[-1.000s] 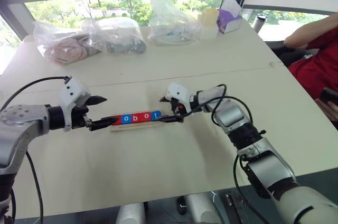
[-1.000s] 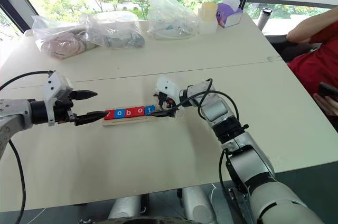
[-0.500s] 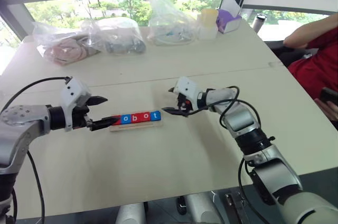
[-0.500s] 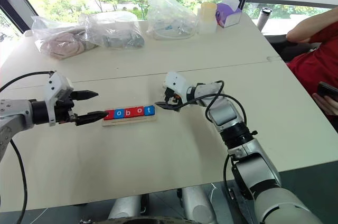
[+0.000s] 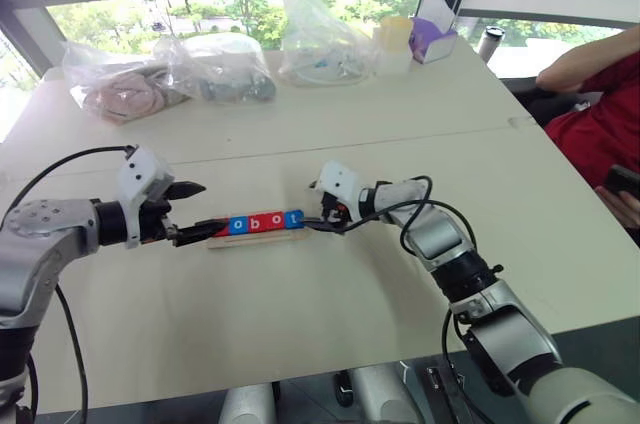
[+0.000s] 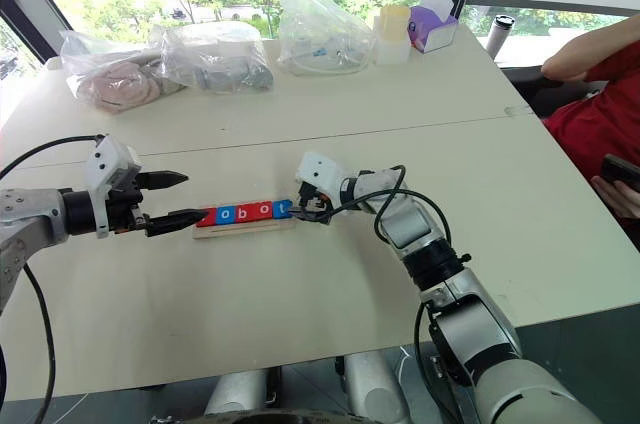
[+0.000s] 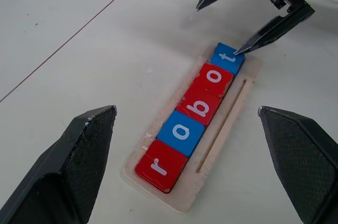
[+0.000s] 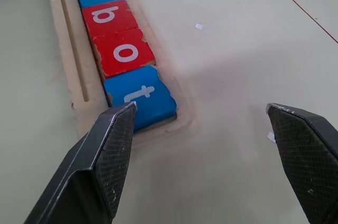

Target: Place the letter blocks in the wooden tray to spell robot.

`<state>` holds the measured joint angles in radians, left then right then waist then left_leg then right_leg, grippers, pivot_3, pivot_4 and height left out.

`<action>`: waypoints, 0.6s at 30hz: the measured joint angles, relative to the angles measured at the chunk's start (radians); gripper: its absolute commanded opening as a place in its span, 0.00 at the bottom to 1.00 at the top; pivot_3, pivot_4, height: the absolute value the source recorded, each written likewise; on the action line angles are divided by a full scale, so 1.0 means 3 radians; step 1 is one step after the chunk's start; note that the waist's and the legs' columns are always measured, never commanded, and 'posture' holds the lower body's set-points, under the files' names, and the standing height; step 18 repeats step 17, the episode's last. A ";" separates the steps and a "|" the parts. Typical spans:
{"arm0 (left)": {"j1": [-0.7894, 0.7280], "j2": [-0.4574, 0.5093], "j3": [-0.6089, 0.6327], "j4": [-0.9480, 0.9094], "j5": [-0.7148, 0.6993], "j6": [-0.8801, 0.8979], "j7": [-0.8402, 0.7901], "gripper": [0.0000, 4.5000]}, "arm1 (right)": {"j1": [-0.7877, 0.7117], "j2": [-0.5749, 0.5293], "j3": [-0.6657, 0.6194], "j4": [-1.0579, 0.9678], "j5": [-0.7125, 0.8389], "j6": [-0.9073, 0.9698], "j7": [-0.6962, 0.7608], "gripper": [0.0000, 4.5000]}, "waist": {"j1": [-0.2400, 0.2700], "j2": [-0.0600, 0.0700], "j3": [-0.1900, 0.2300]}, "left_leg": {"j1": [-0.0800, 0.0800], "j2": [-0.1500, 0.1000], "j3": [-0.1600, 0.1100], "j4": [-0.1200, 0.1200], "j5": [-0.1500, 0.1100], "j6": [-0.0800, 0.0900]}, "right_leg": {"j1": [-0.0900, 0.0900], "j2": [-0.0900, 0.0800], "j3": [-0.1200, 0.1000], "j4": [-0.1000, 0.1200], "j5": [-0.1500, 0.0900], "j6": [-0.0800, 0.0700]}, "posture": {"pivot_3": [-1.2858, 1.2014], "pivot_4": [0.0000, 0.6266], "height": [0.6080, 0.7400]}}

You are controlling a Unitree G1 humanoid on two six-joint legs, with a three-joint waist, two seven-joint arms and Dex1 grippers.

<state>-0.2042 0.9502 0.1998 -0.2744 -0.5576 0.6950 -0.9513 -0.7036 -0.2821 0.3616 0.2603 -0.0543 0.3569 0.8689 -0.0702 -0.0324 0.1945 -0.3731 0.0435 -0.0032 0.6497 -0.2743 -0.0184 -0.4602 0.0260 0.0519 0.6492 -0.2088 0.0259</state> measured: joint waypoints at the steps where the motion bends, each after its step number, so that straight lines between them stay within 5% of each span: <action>1: 0.0000 0.0000 0.0000 0.0000 0.0000 0.0001 0.0001 1.00 | -0.0005 0.0004 -0.0001 0.0000 0.0001 0.0004 -0.0005 0.88 | 0.0001 0.0000 0.0000 | 0.0000 0.0000 0.0000 0.0000 0.0000 0.0000 | 0.0000 0.0000 0.0000 0.0000 0.0000 0.0000 | 0.52 0.24 0.99; 8: 0.0014 -0.0055 0.0053 -0.0012 -0.0070 0.0055 0.0042 1.00 | -0.0013 -0.0018 -0.0261 -0.0206 0.0213 0.0142 -0.0012 0.88 | 0.0003 0.0000 0.0000 | -0.0003 0.0000 0.0000 0.0000 0.0000 0.0000 | -0.0001 -0.0001 0.0000 -0.0001 0.0003 0.0005 | 0.52 0.24 0.99; 18: 0.1133 0.0035 0.0927 -0.0418 -0.0402 0.0499 -0.0047 1.00 | 0.0873 -0.0929 -0.0984 -0.2195 0.1321 0.1436 0.0341 0.88 | 0.0010 0.0000 0.0000 | -0.0002 0.0002 -0.0004 -0.0010 -0.0002 0.0001 | -0.0001 -0.0009 -0.0003 -0.0005 -0.0016 0.0005 | 0.52 0.24 0.99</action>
